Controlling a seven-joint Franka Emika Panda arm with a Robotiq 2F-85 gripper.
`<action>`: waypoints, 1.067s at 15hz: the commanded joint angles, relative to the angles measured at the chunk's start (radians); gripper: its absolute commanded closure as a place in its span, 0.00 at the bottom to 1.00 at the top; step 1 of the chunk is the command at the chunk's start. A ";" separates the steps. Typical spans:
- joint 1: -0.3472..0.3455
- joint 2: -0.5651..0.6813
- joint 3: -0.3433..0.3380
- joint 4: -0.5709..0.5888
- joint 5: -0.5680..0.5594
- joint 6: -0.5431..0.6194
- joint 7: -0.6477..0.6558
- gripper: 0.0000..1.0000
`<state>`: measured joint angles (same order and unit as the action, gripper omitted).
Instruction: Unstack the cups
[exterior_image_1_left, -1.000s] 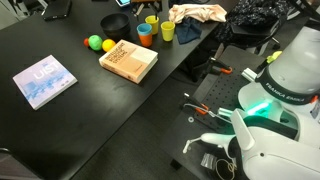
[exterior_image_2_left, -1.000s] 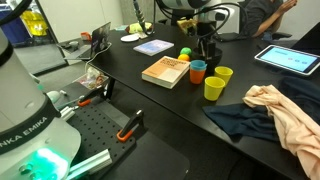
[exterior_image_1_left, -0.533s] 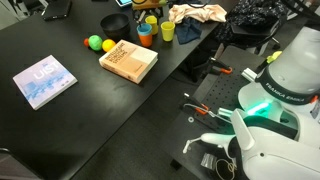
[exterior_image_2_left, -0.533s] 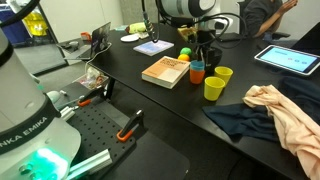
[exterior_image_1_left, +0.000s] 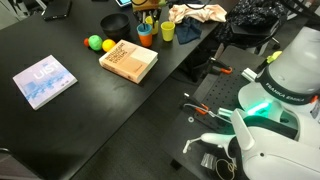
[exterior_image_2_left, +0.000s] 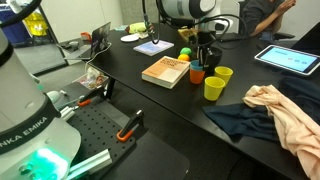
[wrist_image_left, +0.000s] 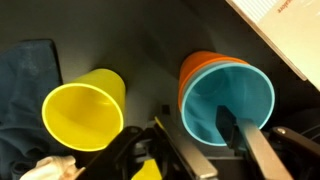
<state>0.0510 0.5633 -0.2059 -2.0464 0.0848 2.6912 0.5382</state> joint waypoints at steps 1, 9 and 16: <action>0.002 0.005 -0.004 0.023 -0.001 -0.021 -0.014 0.80; 0.006 -0.011 -0.014 0.025 -0.006 -0.018 -0.006 0.96; -0.001 -0.040 -0.038 0.009 0.011 0.068 0.013 0.97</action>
<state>0.0504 0.5557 -0.2337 -2.0254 0.0849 2.7159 0.5397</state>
